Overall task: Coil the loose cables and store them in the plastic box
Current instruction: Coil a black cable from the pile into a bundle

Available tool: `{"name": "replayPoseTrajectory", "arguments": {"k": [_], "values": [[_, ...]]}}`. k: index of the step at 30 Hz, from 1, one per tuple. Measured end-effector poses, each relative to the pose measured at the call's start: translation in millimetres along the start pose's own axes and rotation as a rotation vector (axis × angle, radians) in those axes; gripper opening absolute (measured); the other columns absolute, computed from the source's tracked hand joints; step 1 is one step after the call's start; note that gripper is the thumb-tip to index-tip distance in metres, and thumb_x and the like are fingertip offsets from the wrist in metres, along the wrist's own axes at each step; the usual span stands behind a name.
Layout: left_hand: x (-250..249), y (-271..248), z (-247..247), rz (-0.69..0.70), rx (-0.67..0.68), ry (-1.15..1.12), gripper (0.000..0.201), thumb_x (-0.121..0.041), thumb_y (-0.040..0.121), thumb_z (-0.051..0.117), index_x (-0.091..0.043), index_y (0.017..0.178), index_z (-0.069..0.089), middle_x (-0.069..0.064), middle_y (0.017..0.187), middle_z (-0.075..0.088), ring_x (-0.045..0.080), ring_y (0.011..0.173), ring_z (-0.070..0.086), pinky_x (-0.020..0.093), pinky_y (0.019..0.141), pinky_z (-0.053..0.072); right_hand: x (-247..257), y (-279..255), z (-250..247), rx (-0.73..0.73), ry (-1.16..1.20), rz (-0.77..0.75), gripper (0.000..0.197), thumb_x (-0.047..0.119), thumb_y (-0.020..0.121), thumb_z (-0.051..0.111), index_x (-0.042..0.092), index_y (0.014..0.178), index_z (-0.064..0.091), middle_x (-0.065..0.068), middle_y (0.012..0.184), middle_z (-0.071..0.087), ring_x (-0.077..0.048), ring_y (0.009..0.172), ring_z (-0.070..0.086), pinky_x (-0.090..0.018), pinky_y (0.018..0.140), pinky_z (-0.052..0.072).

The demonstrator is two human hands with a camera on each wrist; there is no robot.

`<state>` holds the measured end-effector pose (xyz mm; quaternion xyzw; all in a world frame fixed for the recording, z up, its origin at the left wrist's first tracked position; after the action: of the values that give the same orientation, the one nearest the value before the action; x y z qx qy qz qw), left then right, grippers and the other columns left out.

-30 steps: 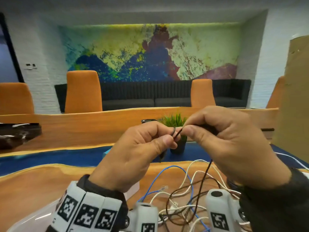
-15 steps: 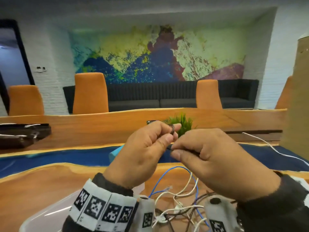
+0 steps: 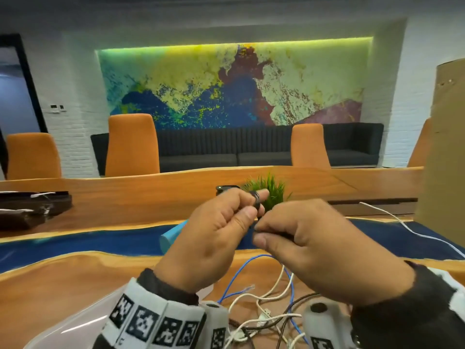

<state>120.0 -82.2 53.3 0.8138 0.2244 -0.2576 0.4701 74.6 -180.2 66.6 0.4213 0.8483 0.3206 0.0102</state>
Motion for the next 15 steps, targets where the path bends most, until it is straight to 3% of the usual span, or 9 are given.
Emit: {"name": "replayPoseTrajectory", "arguments": {"k": [2, 4, 6, 10, 12, 15], "values": [[5, -2, 6, -0.045, 0.04, 0.008, 0.022, -0.023, 0.095, 0.048, -0.011, 0.093, 0.065, -0.02, 0.082, 0.066, -0.005, 0.077, 0.057, 0.016, 0.07, 0.042, 1, -2, -25, -0.173, -0.002, -0.027, 0.014, 0.03, 0.091, 0.061, 0.024, 0.084, 0.072, 0.013, 0.075, 0.063, -0.006, 0.078, 0.058, -0.023, 0.067, 0.045], [11, -4, 13, -0.117, 0.09, -0.123, 0.023, -0.026, 0.096, 0.047, -0.013, 0.094, 0.066, -0.005, 0.085, 0.069, 0.007, 0.075, 0.054, 0.022, 0.066, 0.04, -10, -5, -43, -0.354, -0.011, -0.011, 0.014, 0.029, 0.088, 0.06, 0.025, 0.084, 0.073, 0.014, 0.077, 0.065, -0.004, 0.079, 0.059, -0.02, 0.068, 0.046], [14, -6, 19, -0.191, 0.131, -0.287, 0.023, -0.025, 0.096, 0.046, -0.011, 0.094, 0.064, 0.012, 0.097, 0.071, 0.011, 0.077, 0.054, 0.022, 0.063, 0.039, -28, -8, -45, -0.46, 0.026, 0.056, 0.015, 0.028, 0.089, 0.059, 0.025, 0.086, 0.073, 0.014, 0.079, 0.066, -0.004, 0.081, 0.06, -0.023, 0.068, 0.048], [22, -10, 20, -0.337, 0.104, -0.645, 0.031, -0.023, 0.096, 0.047, -0.006, 0.099, 0.073, 0.013, 0.099, 0.068, 0.012, 0.078, 0.051, 0.025, 0.063, 0.034, -51, -3, -20, -0.429, 0.073, 0.19, 0.015, 0.023, 0.094, 0.059, 0.025, 0.086, 0.072, 0.013, 0.078, 0.066, -0.006, 0.078, 0.059, -0.035, 0.07, 0.05], [23, -9, 17, -0.378, 0.067, -0.713, 0.035, -0.022, 0.097, 0.048, 0.003, 0.102, 0.071, 0.01, 0.1, 0.071, 0.011, 0.074, 0.051, 0.025, 0.06, 0.032, -54, -1, -13, -0.398, 0.067, 0.222, 0.016, 0.024, 0.095, 0.058, 0.027, 0.086, 0.071, 0.013, 0.077, 0.065, -0.006, 0.077, 0.058, -0.035, 0.07, 0.049], [26, -9, 14, -0.432, -0.017, -0.861, 0.029, -0.025, 0.091, 0.05, -0.012, 0.078, 0.072, 0.011, 0.098, 0.073, 0.009, 0.067, 0.052, 0.023, 0.058, 0.033, -54, -2, -13, -0.408, 0.049, 0.227, 0.015, 0.025, 0.095, 0.058, 0.026, 0.087, 0.071, 0.013, 0.074, 0.063, -0.006, 0.074, 0.056, -0.034, 0.067, 0.048]]}}
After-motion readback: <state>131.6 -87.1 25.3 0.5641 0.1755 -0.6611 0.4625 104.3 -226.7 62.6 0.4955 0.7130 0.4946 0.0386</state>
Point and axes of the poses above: each hand's wrist, its own y-axis towards the middle knuckle, its own z-axis out of the palm, x = y × z, the point moved 9 cm from there along y, towards the middle knuckle
